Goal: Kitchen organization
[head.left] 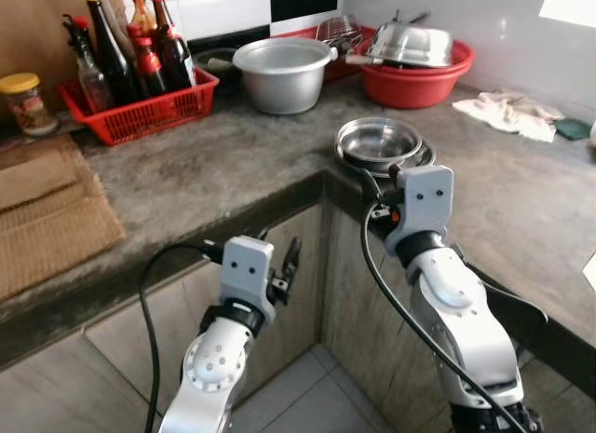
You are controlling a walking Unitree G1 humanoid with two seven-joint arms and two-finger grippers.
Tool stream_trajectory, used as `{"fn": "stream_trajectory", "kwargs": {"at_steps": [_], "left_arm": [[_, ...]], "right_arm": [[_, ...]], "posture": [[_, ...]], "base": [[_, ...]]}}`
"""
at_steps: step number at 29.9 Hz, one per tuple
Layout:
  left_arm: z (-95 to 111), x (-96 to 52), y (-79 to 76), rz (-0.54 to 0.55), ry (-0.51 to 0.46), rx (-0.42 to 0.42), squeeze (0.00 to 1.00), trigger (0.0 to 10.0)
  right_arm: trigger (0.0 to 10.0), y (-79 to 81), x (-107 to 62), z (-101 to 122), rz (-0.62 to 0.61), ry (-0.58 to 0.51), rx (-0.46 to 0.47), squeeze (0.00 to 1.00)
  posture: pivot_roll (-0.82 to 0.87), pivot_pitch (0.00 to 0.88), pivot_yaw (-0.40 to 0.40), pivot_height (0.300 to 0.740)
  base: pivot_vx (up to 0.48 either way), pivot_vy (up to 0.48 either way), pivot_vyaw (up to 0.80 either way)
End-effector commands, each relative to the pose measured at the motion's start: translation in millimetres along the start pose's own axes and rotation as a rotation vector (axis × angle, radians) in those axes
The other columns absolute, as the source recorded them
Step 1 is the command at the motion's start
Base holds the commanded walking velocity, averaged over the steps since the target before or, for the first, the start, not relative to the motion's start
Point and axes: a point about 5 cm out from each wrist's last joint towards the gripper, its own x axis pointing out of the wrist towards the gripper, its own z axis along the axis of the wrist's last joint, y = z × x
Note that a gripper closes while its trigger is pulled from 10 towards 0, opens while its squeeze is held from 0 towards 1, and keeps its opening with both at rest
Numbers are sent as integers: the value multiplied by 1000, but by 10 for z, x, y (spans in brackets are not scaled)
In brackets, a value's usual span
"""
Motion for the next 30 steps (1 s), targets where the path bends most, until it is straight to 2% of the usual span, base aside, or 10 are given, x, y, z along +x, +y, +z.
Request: {"fn": "stream_trajectory", "kwargs": {"at_steps": [1,11,20,24,25,26,30], "left_arm": [[-3,9,7,0,3,9,0,10000],[13,12,2,-6,-5,-2,0,10000],[0,9,-13,-13,2,-15,0,10000],[-26,-31,-82,-72,12,-31,0,10000],[-37,-54,-105,-89,13,-32,0,10000],[-58,-84,-121,-98,20,-28,0,10000],[-81,-102,-130,-108,32,-31,0,10000]], "right_arm": [[10000,-5,24,1,-13,4,6,0],[10000,-38,26,-9,-35,11,2,0],[10000,-82,79,28,-52,5,5,0],[10000,-143,128,19,-79,31,10,0],[10000,-173,144,13,-93,41,17,663],[10000,-203,167,-8,-93,69,43,1000],[10000,-246,199,-46,-106,121,48,1000]], "posture": [[86,75,-22,740],[85,79,-18,740],[87,82,-17,740],[87,82,-17,740],[88,81,-19,740],[90,81,-21,740],[91,80,-22,740]], "base": [[446,0,0],[400,0,0],[0,0,0],[0,0,0],[0,0,0],[0,0,0],[0,0,0]]}}
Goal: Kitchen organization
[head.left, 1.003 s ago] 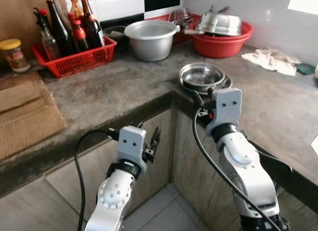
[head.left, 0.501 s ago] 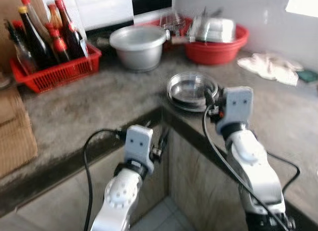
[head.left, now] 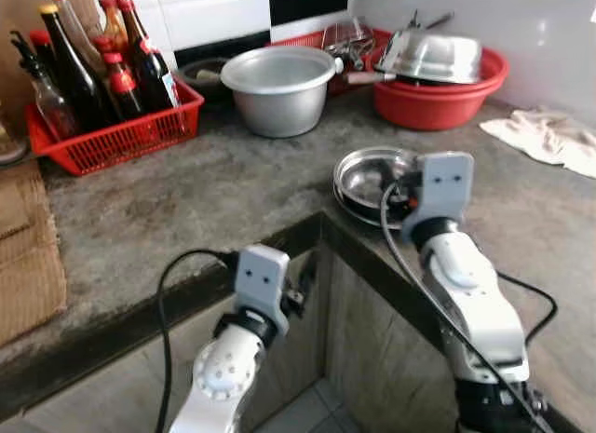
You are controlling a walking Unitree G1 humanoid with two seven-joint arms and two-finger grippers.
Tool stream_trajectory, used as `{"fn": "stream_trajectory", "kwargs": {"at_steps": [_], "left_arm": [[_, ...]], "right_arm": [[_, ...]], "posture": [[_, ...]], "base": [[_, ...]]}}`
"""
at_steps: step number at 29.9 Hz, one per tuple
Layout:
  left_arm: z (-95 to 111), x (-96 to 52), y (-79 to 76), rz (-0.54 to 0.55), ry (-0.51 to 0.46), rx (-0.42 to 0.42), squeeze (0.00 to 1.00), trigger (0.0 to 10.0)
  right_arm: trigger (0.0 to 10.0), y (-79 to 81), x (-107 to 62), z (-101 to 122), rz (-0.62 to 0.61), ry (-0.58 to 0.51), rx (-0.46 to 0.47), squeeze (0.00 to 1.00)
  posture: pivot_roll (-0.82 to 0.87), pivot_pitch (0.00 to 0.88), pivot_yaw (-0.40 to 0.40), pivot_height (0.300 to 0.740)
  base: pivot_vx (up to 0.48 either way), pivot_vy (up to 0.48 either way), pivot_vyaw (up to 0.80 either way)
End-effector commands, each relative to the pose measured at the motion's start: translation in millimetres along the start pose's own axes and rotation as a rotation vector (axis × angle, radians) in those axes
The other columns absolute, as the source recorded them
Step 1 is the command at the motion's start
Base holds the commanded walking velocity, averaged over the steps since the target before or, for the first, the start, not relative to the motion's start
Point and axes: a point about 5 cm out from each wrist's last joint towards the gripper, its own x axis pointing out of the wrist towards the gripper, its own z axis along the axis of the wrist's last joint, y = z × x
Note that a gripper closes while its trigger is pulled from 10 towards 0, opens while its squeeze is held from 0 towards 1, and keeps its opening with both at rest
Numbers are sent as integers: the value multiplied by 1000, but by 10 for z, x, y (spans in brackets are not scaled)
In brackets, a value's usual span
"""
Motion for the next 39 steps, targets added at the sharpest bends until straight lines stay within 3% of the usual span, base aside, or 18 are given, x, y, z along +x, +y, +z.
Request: {"fn": "stream_trajectory", "kwargs": {"at_steps": [1,2,3,4,5,12,16,18,24,32,39], "left_arm": [[30,-18,6,0,-14,-1,0,10000],[27,-20,3,-1,-13,-3,0,10000],[17,-26,-7,-12,-9,-7,0,10000],[17,-26,-7,-12,-9,-7,0,10000],[7,-35,-31,-31,-6,-18,0,10000],[-20,-74,-125,-108,-3,-53,0,10000],[-13,-92,-171,-153,-9,-47,0,10000],[-27,-89,-212,-171,-5,-44,0,10000],[-27,-83,-220,-177,-7,-46,0,10000],[-32,-93,-200,-164,-8,-35,0,10000],[-29,-89,-191,-151,-10,-34,0,10000]], "right_arm": [[10000,-57,73,0,-40,52,6,1000],[10000,-82,98,-11,-54,77,2,1000],[10000,-125,138,-8,-89,99,3,518],[10000,-125,138,-8,-89,99,3,518],[10000,-190,187,11,-153,120,6,0],[10000,-318,286,20,-140,257,102,0],[10000,-238,345,58,-67,276,80,0],[10000,-196,371,43,-57,338,97,0],[10000,-253,452,78,-99,406,134,0],[10000,-335,521,104,-128,433,142,0],[10000,-393,600,320,-146,311,187,0]], "posture": [[89,78,-24,740],[89,78,-24,740],[89,78,-24,740],[89,78,-24,740],[90,77,-24,740],[88,71,-23,740],[75,68,-18,740],[68,66,-16,740],[75,65,-21,740],[79,75,-23,740],[79,80,-27,740]], "base": [[0,0,0],[0,0,0],[0,0,0],[0,0,0],[0,0,0],[0,0,0],[0,0,0],[0,0,0],[0,0,0],[0,0,0],[0,0,0]]}}
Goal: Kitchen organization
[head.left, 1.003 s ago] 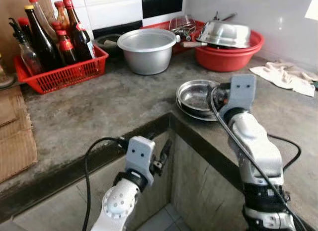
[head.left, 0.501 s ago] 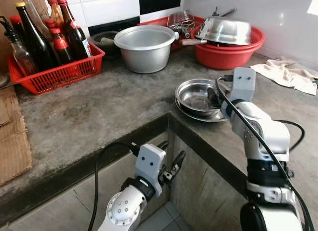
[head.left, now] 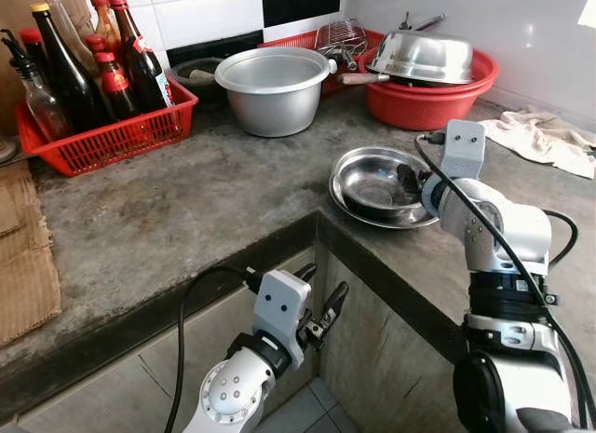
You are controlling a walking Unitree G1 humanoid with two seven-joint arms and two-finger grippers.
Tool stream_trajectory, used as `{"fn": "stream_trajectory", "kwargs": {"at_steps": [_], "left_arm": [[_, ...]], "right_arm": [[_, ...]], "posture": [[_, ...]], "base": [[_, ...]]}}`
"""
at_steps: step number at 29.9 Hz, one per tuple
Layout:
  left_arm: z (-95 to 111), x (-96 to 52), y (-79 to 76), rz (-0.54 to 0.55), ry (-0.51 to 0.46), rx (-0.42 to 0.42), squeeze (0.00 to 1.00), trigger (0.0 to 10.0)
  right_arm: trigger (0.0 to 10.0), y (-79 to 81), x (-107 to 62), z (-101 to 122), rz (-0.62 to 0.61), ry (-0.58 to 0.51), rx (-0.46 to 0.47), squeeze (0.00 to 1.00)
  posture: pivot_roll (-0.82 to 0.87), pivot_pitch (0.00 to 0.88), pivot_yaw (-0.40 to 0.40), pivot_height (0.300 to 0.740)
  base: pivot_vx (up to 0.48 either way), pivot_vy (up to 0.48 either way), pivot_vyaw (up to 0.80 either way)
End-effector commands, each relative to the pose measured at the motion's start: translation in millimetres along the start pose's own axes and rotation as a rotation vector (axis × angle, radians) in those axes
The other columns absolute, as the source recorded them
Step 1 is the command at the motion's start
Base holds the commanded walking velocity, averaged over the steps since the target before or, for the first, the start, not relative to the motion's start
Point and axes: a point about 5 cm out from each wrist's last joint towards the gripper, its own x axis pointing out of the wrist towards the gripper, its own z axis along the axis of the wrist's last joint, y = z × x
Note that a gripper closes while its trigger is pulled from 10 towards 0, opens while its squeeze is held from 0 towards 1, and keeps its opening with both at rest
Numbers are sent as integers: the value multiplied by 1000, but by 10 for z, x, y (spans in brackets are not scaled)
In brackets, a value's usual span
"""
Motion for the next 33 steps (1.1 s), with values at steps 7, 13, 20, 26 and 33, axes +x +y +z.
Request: {"fn": "stream_trajectory", "kwargs": {"at_steps": [7,13,20,26,33], "left_arm": [[30,-26,15,13,-13,13,0,10000],[30,-22,22,18,-14,16,0,10000],[32,-20,28,26,-15,22,0,10000],[33,-22,34,33,-16,25,0,10000],[40,-14,61,45,-19,34,0,10000]], "right_arm": [[10000,-76,24,55,-43,-7,0,0],[10000,-55,41,-89,-25,81,-16,0],[10000,-26,57,-278,-11,220,-39,0],[10000,-35,64,-337,-4,277,7,0],[10000,6,70,-411,39,360,146,0]], "posture": [[78,86,-25,740],[78,88,-25,740],[80,89,-27,740],[82,89,-28,740],[87,89,-22,740]], "base": [[0,0,0],[0,0,0],[0,0,0],[0,0,0],[0,0,0]]}}
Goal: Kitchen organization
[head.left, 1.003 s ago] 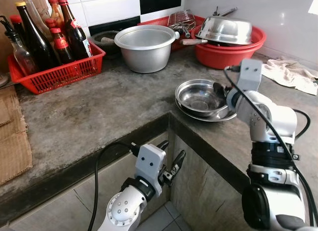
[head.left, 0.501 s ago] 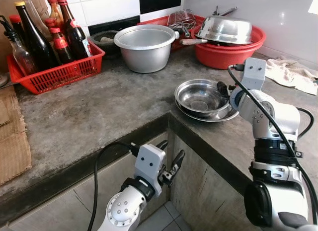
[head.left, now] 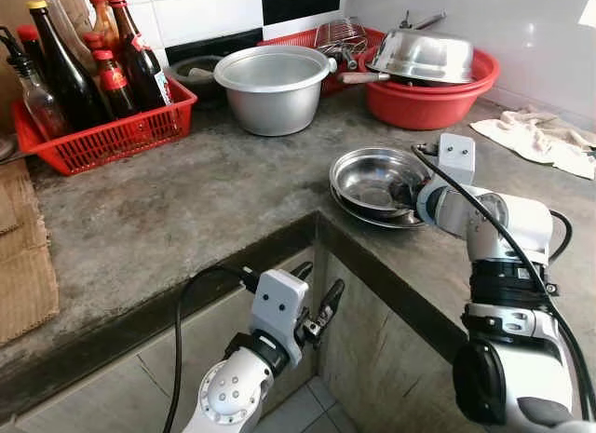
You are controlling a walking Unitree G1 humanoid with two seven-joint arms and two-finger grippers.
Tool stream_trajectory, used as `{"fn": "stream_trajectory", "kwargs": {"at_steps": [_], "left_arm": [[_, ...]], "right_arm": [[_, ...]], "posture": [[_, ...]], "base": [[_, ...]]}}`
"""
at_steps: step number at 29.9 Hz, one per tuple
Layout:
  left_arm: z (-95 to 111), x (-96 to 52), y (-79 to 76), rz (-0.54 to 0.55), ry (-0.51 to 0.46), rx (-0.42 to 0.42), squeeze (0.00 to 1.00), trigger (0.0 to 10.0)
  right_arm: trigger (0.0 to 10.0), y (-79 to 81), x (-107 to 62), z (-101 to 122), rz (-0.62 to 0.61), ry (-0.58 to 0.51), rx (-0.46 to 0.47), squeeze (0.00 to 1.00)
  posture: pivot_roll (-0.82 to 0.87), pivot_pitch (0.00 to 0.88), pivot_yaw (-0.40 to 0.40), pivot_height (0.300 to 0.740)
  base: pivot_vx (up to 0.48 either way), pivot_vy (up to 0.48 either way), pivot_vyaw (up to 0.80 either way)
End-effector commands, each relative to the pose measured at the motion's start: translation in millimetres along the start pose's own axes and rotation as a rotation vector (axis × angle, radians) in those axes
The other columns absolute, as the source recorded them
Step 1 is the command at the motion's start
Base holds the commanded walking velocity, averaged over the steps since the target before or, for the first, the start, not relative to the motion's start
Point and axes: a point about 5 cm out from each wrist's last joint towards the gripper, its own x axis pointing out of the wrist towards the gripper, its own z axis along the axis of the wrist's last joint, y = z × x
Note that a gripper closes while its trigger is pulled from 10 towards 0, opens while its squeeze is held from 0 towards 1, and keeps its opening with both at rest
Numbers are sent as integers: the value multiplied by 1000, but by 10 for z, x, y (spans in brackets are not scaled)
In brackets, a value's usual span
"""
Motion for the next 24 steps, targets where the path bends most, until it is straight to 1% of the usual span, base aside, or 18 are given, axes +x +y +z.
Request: {"fn": "stream_trajectory", "kwargs": {"at_steps": [1,2,3,9,17,19,23,24], "left_arm": [[37,-1,13,6,-15,22,0,10000],[38,1,14,7,-16,23,0,10000],[41,3,15,7,-16,23,0,10000],[44,0,24,20,-18,26,0,10000],[47,3,32,22,-19,34,0,10000],[45,3,39,24,-19,34,0,10000],[41,1,41,25,-18,35,0,10000],[41,1,41,25,-18,35,0,10000]], "right_arm": [[10000,-36,39,-102,7,81,69,0],[3294,-44,46,-118,8,92,88,0],[0,-56,52,-132,4,100,104,0],[0,-97,67,-192,-16,121,121,0],[0,-91,56,-168,-32,96,200,0],[0,-104,50,-149,-42,80,211,0],[0,-114,2,-22,-36,-20,281,0],[0,-114,2,-22,-36,-20,281,0]], "posture": [[90,88,-23,740],[94,88,-26,740],[94,88,-26,740],[97,87,-33,740],[97,79,-30,740],[95,75,-29,740],[94,71,-28,740],[94,71,-28,740]], "base": [[0,0,0],[0,0,0],[0,0,0],[0,0,0],[0,0,0],[0,0,0],[0,0,0],[0,0,0]]}}
